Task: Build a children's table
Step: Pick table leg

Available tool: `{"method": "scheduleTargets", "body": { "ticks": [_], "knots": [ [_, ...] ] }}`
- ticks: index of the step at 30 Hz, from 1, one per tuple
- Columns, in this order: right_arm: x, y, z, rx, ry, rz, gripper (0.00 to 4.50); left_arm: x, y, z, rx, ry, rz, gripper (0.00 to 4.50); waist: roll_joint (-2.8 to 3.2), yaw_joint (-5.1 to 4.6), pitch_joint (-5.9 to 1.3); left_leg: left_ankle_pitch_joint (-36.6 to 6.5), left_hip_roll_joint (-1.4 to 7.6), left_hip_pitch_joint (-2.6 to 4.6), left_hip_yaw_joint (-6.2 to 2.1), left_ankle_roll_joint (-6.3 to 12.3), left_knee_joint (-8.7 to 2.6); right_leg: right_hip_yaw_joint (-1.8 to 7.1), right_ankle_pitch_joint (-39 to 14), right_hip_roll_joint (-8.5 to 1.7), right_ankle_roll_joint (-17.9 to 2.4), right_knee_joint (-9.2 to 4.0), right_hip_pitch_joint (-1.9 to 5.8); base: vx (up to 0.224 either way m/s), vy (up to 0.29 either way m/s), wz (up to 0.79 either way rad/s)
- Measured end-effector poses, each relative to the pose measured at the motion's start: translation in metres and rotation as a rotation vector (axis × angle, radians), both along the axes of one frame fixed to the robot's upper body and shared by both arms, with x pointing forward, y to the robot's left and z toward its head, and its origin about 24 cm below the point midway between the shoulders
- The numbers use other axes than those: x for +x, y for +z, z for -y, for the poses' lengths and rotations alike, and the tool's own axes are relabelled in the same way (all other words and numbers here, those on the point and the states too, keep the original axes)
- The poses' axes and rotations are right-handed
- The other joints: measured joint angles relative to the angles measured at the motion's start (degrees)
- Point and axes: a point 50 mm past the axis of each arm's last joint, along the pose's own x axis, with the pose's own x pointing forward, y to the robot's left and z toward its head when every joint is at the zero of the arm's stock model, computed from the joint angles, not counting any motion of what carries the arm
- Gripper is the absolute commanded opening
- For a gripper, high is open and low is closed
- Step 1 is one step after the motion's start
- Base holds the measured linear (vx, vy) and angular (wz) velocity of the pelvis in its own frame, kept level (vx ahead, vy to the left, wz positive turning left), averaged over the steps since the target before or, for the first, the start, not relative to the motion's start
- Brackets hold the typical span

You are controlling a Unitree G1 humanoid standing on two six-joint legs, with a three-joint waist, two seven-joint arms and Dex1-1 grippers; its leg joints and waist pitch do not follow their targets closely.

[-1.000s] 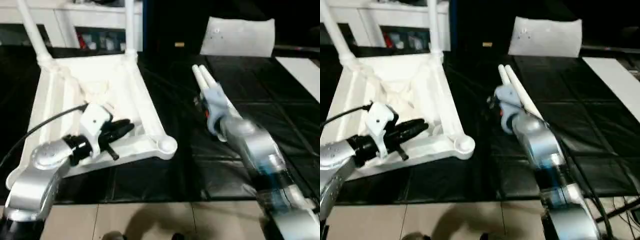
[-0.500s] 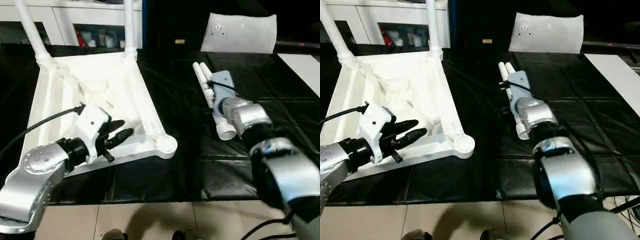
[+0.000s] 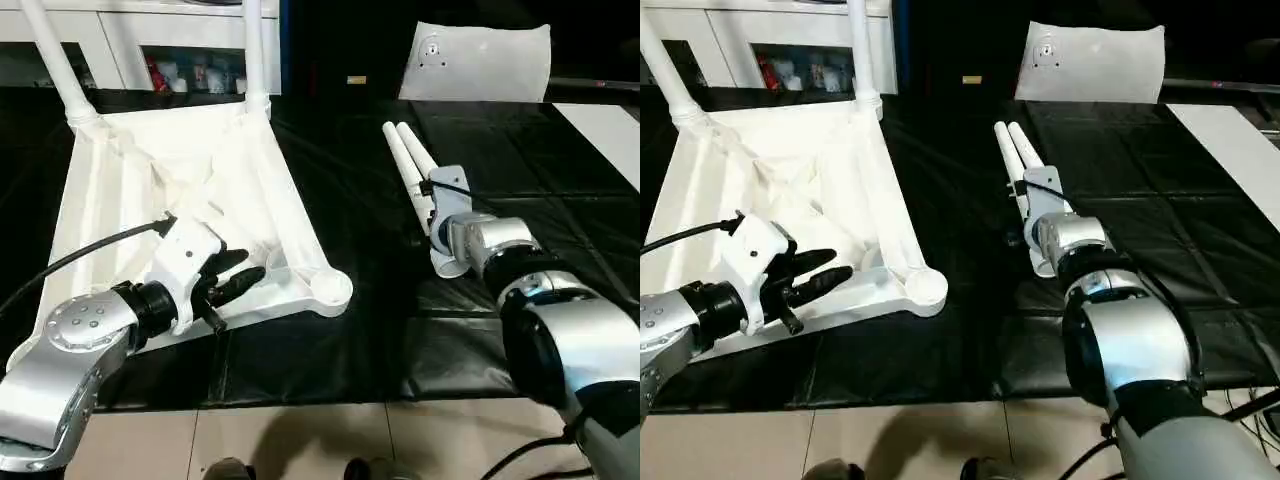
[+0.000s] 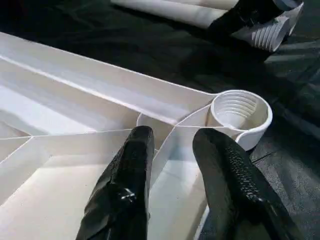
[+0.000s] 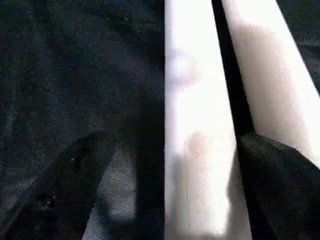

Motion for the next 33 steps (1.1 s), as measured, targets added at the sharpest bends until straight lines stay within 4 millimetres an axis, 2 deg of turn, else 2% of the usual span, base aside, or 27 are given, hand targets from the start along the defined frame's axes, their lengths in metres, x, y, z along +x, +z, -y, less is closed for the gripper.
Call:
{"method": "scheduleTargets", "body": {
  "ticks": [2, 4, 7, 9, 11, 12, 20, 22, 29, 33],
  "knots": [
    [-0.001, -0.001, -0.001, 0.019, -0.002, -0.017, 4.32, 0.000, 0.000, 0.000, 0.003, -0.001, 0.000, 1.78, 0.00, 0.03, 0.00, 0.00, 0.00, 0.00, 0.00, 0.00, 0.00, 0.00, 0.00, 0.00, 0.00, 0.00, 0.00, 0.000, 0.000, 0.00],
    [-0.002, -0.002, -0.001, 0.035, -0.006, -0.030, 3.97, 0.000, 0.000, 0.000, 0.004, -0.001, -0.001, 1.81, 0.00, 0.05, 0.00, 0.00, 0.00, -0.01, 0.00, 0.00, 0.00, 0.00, 0.01, 0.00, -0.01, 0.00, 0.01, 0.000, 0.000, 0.00],
    [-0.002, -0.002, -0.001, 0.060, -0.013, -0.048, 3.87, 0.000, 0.000, 0.001, 0.004, -0.008, 0.001, 1.81, 0.00, 0.08, 0.00, 0.00, 0.00, 0.01, 0.00, 0.00, 0.01, 0.00, 0.01, 0.00, -0.02, 0.00, 0.03, 0.000, 0.000, 0.00],
    [-0.003, -0.002, -0.001, 0.068, -0.016, -0.061, 3.51, 0.000, -0.001, 0.003, 0.006, -0.019, 0.003, 1.81, -0.06, 0.09, -0.04, 0.00, 0.00, 0.03, 0.00, 0.00, 0.01, 0.00, 0.01, 0.00, -0.02, 0.01, 0.05, 0.000, 0.000, 0.00],
    [-0.003, -0.003, -0.001, 0.069, -0.017, -0.066, 3.51, -0.001, -0.002, 0.004, 0.012, -0.022, 0.011, 1.81, -0.09, 0.13, -0.06, 0.00, 0.00, 0.08, 0.01, 0.00, 0.02, -0.01, 0.01, 0.00, -0.02, 0.02, 0.08, 0.000, 0.000, 0.00],
    [-0.004, -0.003, -0.001, 0.071, -0.014, -0.070, 3.29, -0.001, -0.002, 0.006, 0.015, -0.024, 0.015, 1.81, -0.12, 0.15, -0.08, 0.00, 0.00, 0.10, 0.01, 0.00, 0.04, 0.00, 0.01, -0.01, -0.02, 0.03, 0.10, 0.000, 0.000, 0.00],
    [-0.005, -0.005, -0.001, 0.081, -0.005, -0.083, 2.72, 0.005, -0.001, 0.006, 0.007, -0.013, 0.033, 1.81, -0.25, 0.23, -0.16, 0.00, 0.01, 0.18, 0.01, -0.01, 0.28, 0.01, -0.07, -0.04, 0.11, 0.35, 0.10, 0.000, 0.000, 0.00],
    [-0.005, -0.005, 0.001, 0.099, -0.030, -0.068, 2.46, 0.007, -0.004, 0.004, 0.005, 0.007, 0.021, 1.81, -0.22, 0.21, -0.16, 0.00, 0.02, 0.21, 0.01, -0.01, 0.40, 0.01, -0.08, -0.04, 0.13, 0.47, 0.10, 0.000, 0.000, 0.00],
    [-0.002, -0.004, 0.002, 0.232, -0.083, -0.009, 2.00, 0.019, -0.015, 0.000, 0.011, 0.139, 0.021, 1.81, -0.20, 0.21, -0.15, 0.01, 0.04, 0.19, -0.01, -0.01, 0.62, 0.01, -0.07, -0.07, 0.13, 0.66, 0.09, 0.000, 0.000, 0.00],
    [0.001, 0.001, 0.000, 0.338, -0.085, 0.050, 1.86, 0.030, -0.018, 0.000, 0.020, 0.238, 0.039, 1.81, 0.22, 0.24, -0.16, 0.00, 0.03, 0.18, -0.03, 0.00, 0.68, -0.01, -0.04, -0.06, 0.09, 0.68, 0.10, 0.000, 0.000, 0.00]
  ]
}}
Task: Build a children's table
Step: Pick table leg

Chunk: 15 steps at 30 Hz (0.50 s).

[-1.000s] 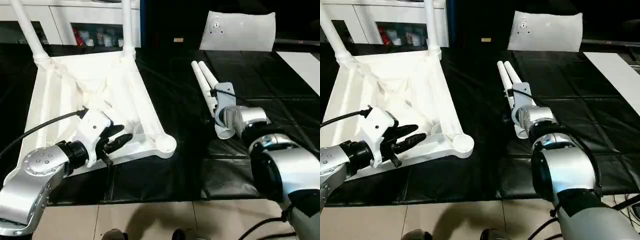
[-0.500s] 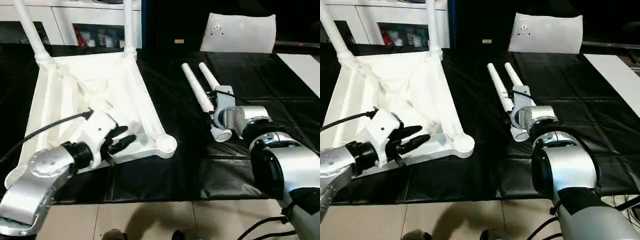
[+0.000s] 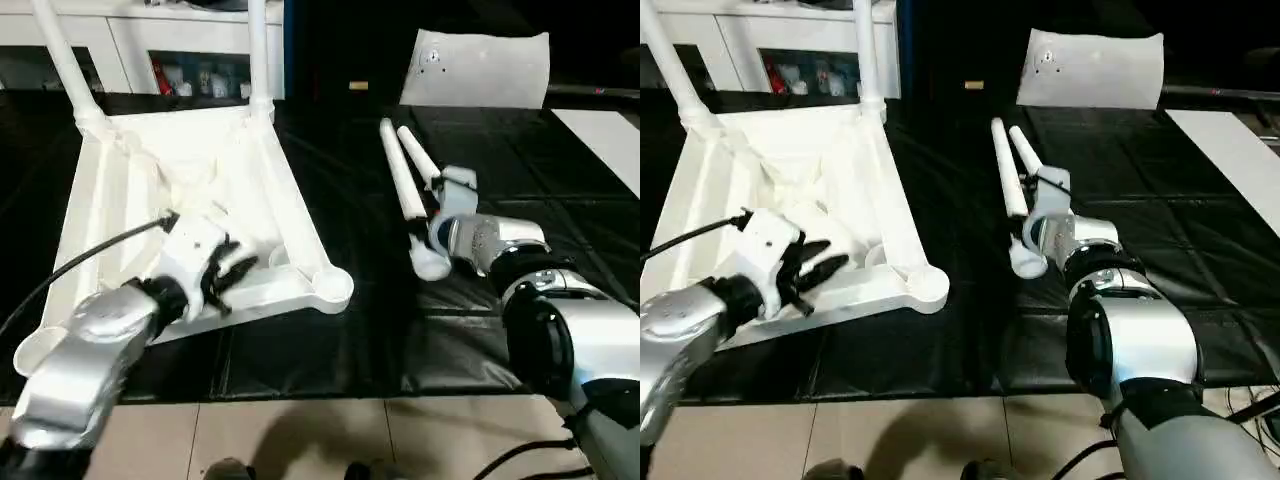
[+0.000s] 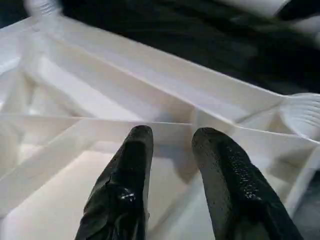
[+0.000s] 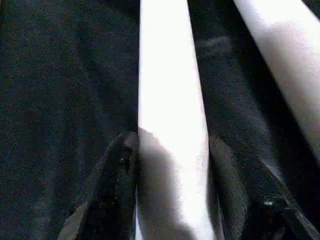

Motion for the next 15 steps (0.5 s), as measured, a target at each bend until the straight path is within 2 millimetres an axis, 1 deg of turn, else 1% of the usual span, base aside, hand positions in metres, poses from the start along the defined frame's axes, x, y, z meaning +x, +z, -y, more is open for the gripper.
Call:
{"method": "scheduleTargets", "body": {
  "ticks": [2, 5, 8, 10, 12, 15],
  "knots": [
    [0.002, 0.002, -0.001, 0.034, 0.006, 0.046, 1.84, 0.005, -0.001, 0.001, -0.007, 0.016, 0.006, 1.81, 0.20, 0.07, 0.00, 0.00, 0.00, -0.04, -0.01, 0.00, 0.01, -0.01, 0.02, 0.00, -0.03, 0.00, -0.01, 0.000, 0.000, 0.00],
    [0.006, 0.010, 0.001, 0.134, -0.004, 0.181, 1.83, 0.016, 0.003, 0.012, -0.065, 0.022, 0.029, 1.81, 0.37, 0.36, -0.04, 0.01, 0.01, -0.22, -0.03, 0.02, 0.03, -0.04, 0.13, -0.02, -0.21, 0.00, -0.09, 0.000, 0.000, 0.00],
    [0.011, 0.029, -0.003, 0.288, 0.022, 0.312, 1.83, 0.024, 0.014, 0.028, -0.162, -0.028, 0.045, 1.81, 0.41, 0.53, -0.06, 0.01, 0.02, -0.43, -0.03, 0.03, 0.09, -0.07, 0.19, -0.02, -0.32, 0.00, -0.15, 0.000, 0.000, 0.00],
    [0.011, 0.040, -0.004, 0.398, 0.070, 0.399, 1.83, 0.027, 0.023, 0.037, -0.242, -0.060, 0.049, 1.81, 0.41, 0.59, -0.06, 0.00, 0.02, -0.50, -0.03, 0.05, 0.09, -0.07, 0.18, -0.02, -0.31, -0.03, -0.10, 0.000, 0.000, 0.00],
    [0.005, 0.043, -0.005, 0.512, 0.130, 0.476, 1.82, 0.031, 0.031, 0.044, -0.339, -0.073, 0.042, 1.81, 0.40, 0.86, -0.07, 0.00, 0.03, -0.50, -0.03, 0.06, 0.08, -0.09, 0.16, -0.02, -0.28, -0.05, -0.07, 0.000, 0.000, 0.00],
    [-0.011, 0.036, -0.006, 0.632, 0.207, 0.530, 1.82, 0.040, 0.045, 0.055, -0.452, -0.109, 0.047, 1.81, 0.41, 1.60, -0.07, 0.01, 0.04, -0.49, -0.02, 0.07, 0.07, -0.10, 0.16, -0.02, -0.28, -0.10, -0.06, 0.000, 0.000, 0.00]
  ]
}}
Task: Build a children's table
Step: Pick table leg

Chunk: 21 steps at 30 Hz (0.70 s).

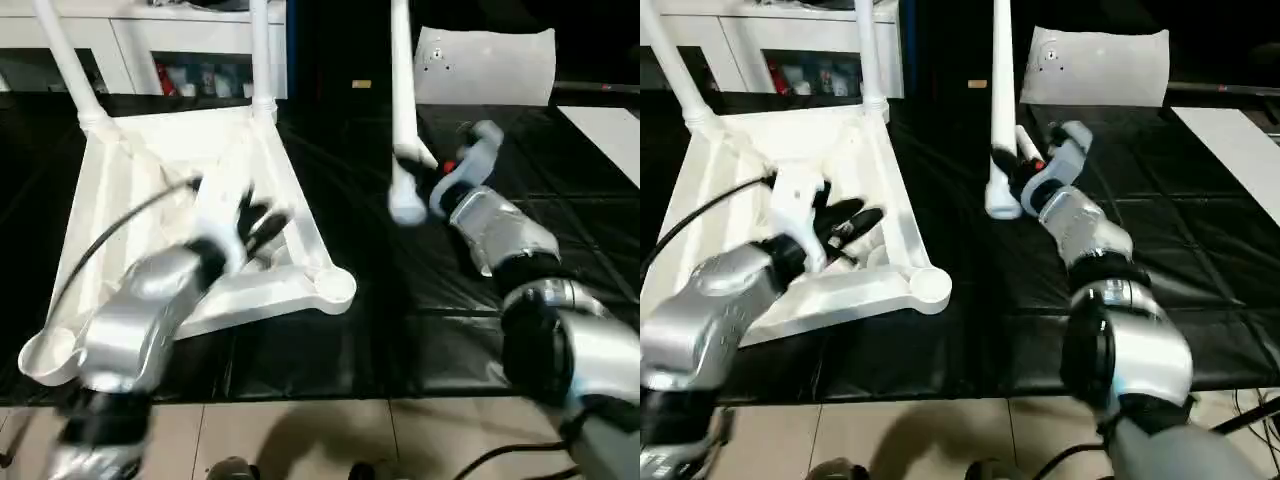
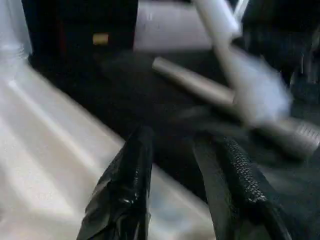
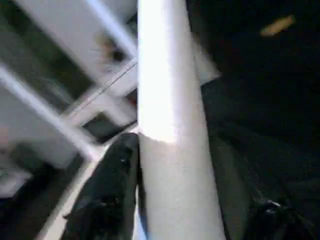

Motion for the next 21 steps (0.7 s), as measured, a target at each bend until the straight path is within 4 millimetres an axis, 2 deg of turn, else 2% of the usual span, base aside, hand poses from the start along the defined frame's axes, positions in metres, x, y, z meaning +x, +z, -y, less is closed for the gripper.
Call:
{"method": "scheduleTargets", "body": {
  "ticks": [4, 10, 16, 21],
  "knots": [
    [-0.031, -0.008, -0.006, 0.128, 0.166, 0.089, 1.82, 0.012, 0.024, 0.017, -0.157, -0.067, 0.022, 1.81, 0.04, 0.85, -0.02, 0.07, -0.01, 0.09, -0.01, 0.11, 0.02, -0.04, 0.04, -0.04, 0.04, -0.10, 0.00, 0.000, 0.000, 0.00],
    [-0.058, 0.009, -0.016, 0.204, 0.349, 0.214, 1.82, 0.019, 0.037, 0.035, -0.331, -0.157, -0.030, 1.81, 0.29, 1.18, -0.17, 0.08, -0.01, 0.05, -0.01, 0.12, -0.05, -0.07, 0.11, -0.03, 0.44, -0.51, 0.15, 0.000, 0.000, 0.00],
    [-0.075, 0.010, -0.019, 0.215, 0.422, 0.224, 1.82, 0.023, 0.037, 0.036, -0.364, -0.175, -0.057, 1.81, 0.48, 1.47, -0.29, 0.12, -0.01, 0.04, -0.03, 0.18, -0.13, -0.13, 0.26, -0.02, 0.63, -0.85, 0.22, 0.000, 0.000, 0.00],
    [-0.078, 0.014, -0.027, 0.168, 0.470, 0.242, 1.82, 0.023, 0.038, 0.036, -0.431, -0.195, -0.063, 1.81, 0.47, 1.65, -0.29, 0.12, -0.03, -0.01, -0.02, 0.19, -0.13, -0.13, 0.30, -0.05, 0.68, -0.96, 0.23, 0.000, 0.000, 0.00]
  ]
}}
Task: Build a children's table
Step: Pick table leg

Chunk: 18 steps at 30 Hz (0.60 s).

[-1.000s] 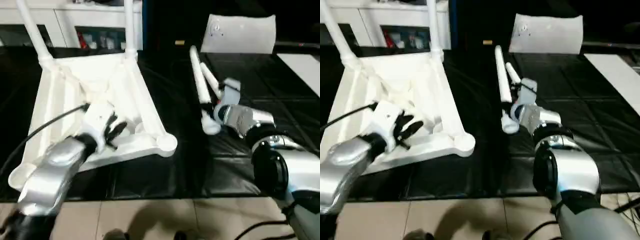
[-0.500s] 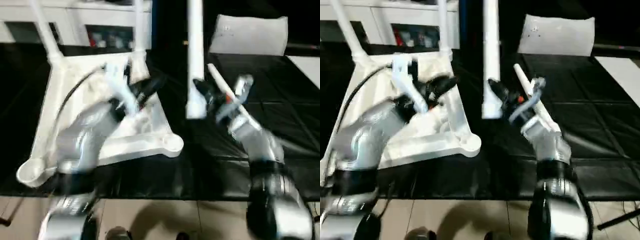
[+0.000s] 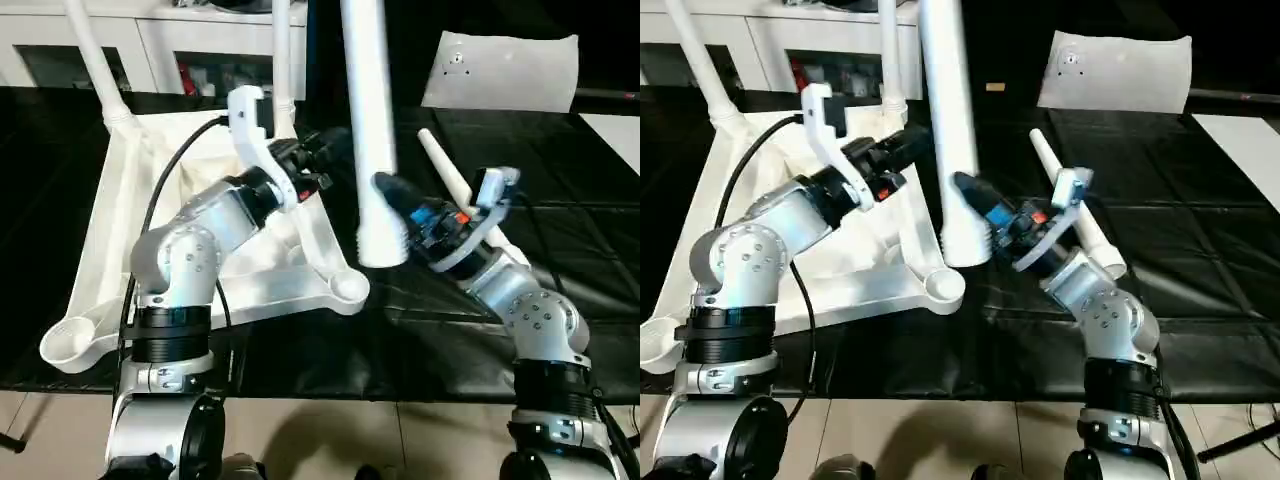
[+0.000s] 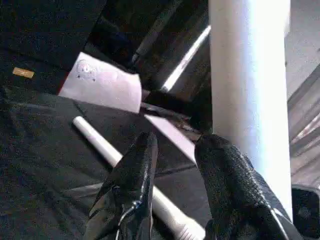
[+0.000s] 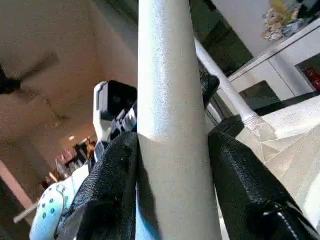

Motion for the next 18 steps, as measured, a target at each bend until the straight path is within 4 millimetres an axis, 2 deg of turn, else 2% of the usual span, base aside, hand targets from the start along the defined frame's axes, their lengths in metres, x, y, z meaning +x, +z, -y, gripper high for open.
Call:
{"method": "scheduleTargets", "body": {
  "ticks": [2, 3, 4, 6, 10, 18],
  "knots": [
    [-0.002, 0.001, -0.002, -0.028, 0.008, 0.016, 1.82, 0.000, 0.001, -0.002, -0.019, 0.002, -0.001, 1.81, 0.00, 0.02, 0.00, 0.00, 0.00, -0.01, 0.00, 0.01, 0.00, 0.00, -0.01, 0.00, 0.01, -0.01, -0.01, 0.000, 0.000, 0.00],
    [-0.002, 0.001, -0.004, -0.052, 0.005, 0.028, 1.82, 0.000, 0.001, -0.002, -0.022, -0.002, 0.001, 1.46, 0.00, 0.05, 0.00, 0.00, 0.00, -0.02, 0.00, 0.01, -0.01, -0.01, -0.01, 0.00, 0.02, -0.02, -0.01, 0.000, 0.000, 0.00],
    [-0.002, 0.001, -0.006, -0.073, 0.002, 0.038, 1.82, 0.000, 0.001, -0.002, -0.021, -0.001, 0.002, 1.46, 0.00, 0.04, 0.00, 0.00, 0.00, -0.02, 0.00, 0.01, -0.01, 0.00, -0.01, 0.00, 0.02, -0.02, -0.01, 0.000, 0.000, 0.00],
    [0.000, 0.000, -0.011, -0.142, -0.027, 0.070, 1.82, 0.000, 0.001, -0.001, -0.016, 0.002, 0.003, 1.11, 0.00, 0.02, 0.00, 0.00, 0.00, -0.02, 0.00, 0.01, -0.01, -0.01, -0.01, 0.00, 0.03, -0.02, -0.01, 0.000, 0.000, 0.00],
    [0.001, -0.005, -0.021, -0.258, -0.044, 0.093, 1.82, -0.004, 0.001, 0.004, 0.002, -0.001, 0.029, 1.11, 0.00, 0.05, 0.00, 0.00, 0.00, -0.03, 0.00, 0.00, -0.01, -0.01, -0.01, -0.01, 0.04, -0.03, -0.01, 0.000, 0.000, 0.00],
    [0.003, -0.005, -0.025, -0.302, -0.086, 0.116, 1.82, -0.006, -0.007, -0.001, 0.070, 0.024, 0.040, 1.11, 0.00, -0.12, 0.00, 0.00, -0.01, -0.01, -0.01, 0.00, -0.02, 0.00, 0.00, -0.01, 0.06, -0.03, -0.01, 0.000, 0.000, 0.00]
  ]
}}
